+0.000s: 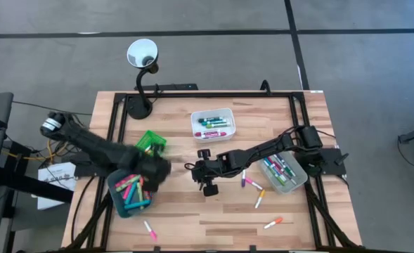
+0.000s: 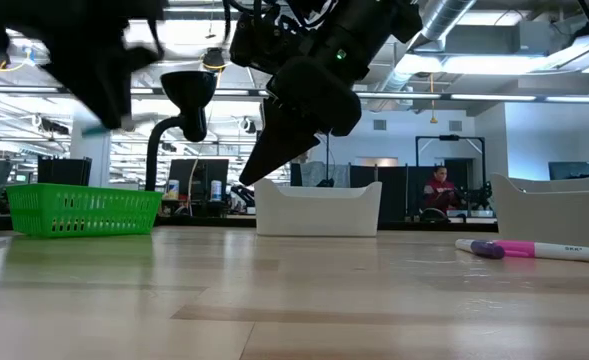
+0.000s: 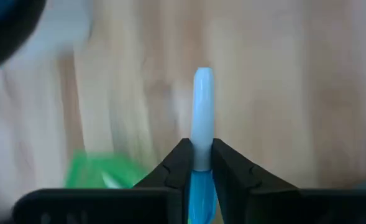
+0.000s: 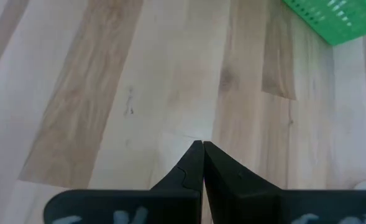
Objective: Pick & Place Markers
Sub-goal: Put the small light blue highlighter pen into the green bin
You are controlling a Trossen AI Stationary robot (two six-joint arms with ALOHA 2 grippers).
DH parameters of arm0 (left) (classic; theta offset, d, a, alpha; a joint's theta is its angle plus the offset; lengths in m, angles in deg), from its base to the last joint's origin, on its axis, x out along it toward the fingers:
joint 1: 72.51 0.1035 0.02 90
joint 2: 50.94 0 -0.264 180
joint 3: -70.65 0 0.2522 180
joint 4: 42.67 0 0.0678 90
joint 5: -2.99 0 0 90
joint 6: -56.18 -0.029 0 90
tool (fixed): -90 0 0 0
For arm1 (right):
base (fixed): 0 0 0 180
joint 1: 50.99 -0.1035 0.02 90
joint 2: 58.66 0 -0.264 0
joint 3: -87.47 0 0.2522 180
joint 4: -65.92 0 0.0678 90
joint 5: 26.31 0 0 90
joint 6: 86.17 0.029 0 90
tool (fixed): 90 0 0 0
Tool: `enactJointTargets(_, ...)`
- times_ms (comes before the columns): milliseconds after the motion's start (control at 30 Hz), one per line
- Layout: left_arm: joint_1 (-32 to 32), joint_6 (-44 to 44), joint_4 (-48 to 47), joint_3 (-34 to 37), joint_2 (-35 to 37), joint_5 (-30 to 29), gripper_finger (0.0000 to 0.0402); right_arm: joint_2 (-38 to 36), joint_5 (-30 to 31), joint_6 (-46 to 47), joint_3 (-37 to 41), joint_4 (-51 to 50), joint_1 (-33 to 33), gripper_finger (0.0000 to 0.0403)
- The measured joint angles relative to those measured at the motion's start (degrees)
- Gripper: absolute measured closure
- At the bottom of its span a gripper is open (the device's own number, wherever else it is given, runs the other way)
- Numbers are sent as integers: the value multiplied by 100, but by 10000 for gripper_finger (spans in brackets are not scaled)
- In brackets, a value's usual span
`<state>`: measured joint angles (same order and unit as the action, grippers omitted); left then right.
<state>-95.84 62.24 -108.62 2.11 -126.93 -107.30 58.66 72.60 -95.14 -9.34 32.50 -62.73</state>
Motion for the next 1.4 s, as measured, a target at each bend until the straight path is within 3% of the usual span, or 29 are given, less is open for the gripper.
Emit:
enactJointTargets(167,1447,1280,-8,867,246,791,350,0,-2,0,0,-2,0,403)
enactJointTargets(333,2278,1838,-10,1423,248,874,349,0,-3,0,0,0,0,403)
enactJointTargets(633,2553,1989,5,1286,358,1040,356,0,-12,0,0,-2,0,403)
enactJointTargets(833,2796,1997,-476,1226,922,3,351,0,-13,0,0,0,0,403)
enactJointTargets(1000,3652,2114,-1185,1268,1365,-374,348,0,-13,0,0,0,0,403)
enactJointTargets(1067,4091,2104,-1207,1386,1465,-317,351,0,-13,0,0,0,0,403)
enactJointTargets(1167,4652,1869,-1040,1581,1479,229,352,1,-13,0,0,1,0,403)
enactJointTargets(1233,4815,1668,-892,1664,1416,693,348,0,-12,0,0,0,0,403)
enactJointTargets(1400,4898,1652,-860,1668,1167,691,328,0,-13,0,0,0,0,403)
